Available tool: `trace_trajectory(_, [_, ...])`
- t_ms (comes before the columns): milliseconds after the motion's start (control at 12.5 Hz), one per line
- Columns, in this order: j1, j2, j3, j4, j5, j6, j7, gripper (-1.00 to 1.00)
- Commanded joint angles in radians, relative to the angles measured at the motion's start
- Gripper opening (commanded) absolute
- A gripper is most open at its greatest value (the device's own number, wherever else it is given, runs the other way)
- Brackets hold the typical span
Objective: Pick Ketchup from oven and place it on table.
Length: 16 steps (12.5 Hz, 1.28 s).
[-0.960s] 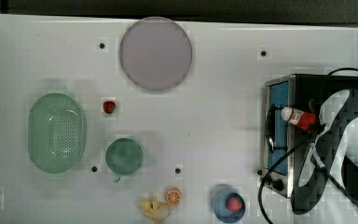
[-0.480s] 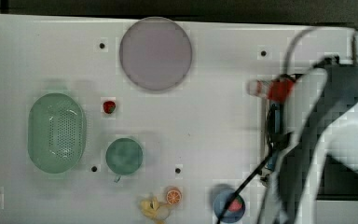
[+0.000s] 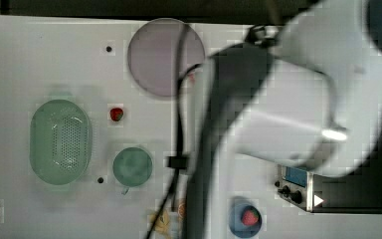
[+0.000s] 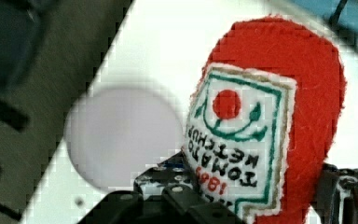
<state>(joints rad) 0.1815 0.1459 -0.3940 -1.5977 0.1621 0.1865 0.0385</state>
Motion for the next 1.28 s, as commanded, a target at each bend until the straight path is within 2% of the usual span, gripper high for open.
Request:
trace_trajectory(80, [0.009,0.002,0.059,-0.031,-0.028,-0.008,-0.004,0.27])
trace_trajectory(400, [0.052,0.002,0.109,-0.141,-0.087,0.029,0.005,0.27])
trace_trajectory(640, [0.073,0.003,0.129,-0.282,-0.096,0.158,0.006,0.27])
trace_trajectory(960, [0.070,0.018,0.123,-0.478,-0.096,0.331,0.006,0.27])
trace_trajectory(1280, [0.064,0.105,0.119,-0.582,-0.096,0.491,0.006,0.27])
